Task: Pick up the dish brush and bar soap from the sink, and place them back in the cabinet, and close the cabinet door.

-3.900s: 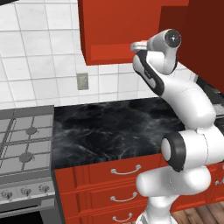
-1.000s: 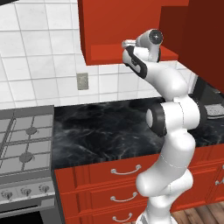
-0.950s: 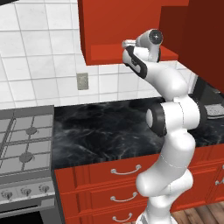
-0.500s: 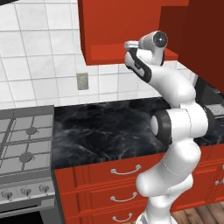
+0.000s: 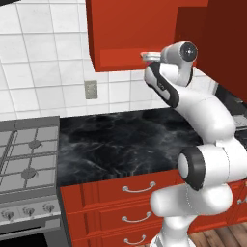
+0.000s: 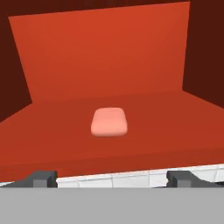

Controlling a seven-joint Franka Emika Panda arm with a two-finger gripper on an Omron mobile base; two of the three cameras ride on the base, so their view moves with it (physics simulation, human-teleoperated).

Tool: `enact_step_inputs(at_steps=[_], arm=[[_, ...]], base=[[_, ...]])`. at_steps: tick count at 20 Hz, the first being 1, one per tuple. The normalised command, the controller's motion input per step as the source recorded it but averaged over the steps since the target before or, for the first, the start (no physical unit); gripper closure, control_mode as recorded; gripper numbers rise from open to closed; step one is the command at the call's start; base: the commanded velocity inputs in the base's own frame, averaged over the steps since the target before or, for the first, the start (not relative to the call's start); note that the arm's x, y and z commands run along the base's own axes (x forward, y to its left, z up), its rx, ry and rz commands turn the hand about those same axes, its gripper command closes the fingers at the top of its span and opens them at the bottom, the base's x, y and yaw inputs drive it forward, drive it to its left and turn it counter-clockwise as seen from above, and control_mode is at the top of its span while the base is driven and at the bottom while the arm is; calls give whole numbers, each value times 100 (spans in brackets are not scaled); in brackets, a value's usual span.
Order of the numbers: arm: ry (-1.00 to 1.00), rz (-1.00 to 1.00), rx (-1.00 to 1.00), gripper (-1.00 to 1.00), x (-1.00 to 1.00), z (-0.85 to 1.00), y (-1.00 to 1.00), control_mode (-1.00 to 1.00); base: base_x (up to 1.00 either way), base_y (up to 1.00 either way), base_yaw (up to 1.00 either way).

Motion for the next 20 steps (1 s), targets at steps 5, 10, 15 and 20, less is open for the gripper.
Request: enact_step_inputs(at_steps=[5,10,15,20], arm=[[21,0,0,-100,-70,8,10,-100],[22,0,0,-100,-74,5,17,-100],[12,0,0,-100,-82,0,2,-100],[3,0,0,-100,-78,0,0,-100]], base=[[0,0,0],[0,0,0],[0,0,0],[0,0,0]])
